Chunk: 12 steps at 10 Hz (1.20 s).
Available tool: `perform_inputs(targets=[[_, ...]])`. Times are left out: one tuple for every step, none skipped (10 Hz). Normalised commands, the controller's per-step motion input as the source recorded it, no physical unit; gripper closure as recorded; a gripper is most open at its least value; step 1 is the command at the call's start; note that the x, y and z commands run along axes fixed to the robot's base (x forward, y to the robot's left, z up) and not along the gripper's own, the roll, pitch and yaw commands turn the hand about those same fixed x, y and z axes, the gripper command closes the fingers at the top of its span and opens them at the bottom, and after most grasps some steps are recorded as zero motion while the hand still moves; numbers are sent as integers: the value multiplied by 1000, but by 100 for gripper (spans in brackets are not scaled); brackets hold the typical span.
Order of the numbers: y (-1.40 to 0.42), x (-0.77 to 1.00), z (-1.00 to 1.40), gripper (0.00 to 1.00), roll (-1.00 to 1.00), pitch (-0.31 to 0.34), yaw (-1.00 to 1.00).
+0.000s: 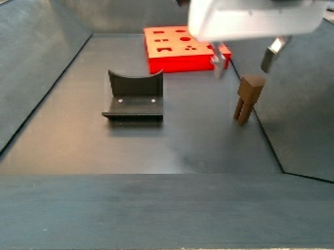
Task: Pick up the 3 prong object. Move up. Move to above the board. Insert the 3 prong object.
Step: Pick up the 3 prong object.
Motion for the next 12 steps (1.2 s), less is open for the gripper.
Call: perform_inputs(targets=[[77,-374,-434,0,60,-20,163],[83,-251,-449,0,3,-9,100],[51,-60,-474,0,-37,-20,0],[0,0,-603,0,-73,-11,0],[0,26,-606,0,-49,0,0],[31,0,-83,0,-100,-19,0],[0,0,0,0,0,0,0],[0,0,0,100,0,0,0],[0,0,0,100,0,0,0],[0,0,0,100,0,0,0],[0,0,0,100,0,0,0],[0,0,0,100,0,0,0]])
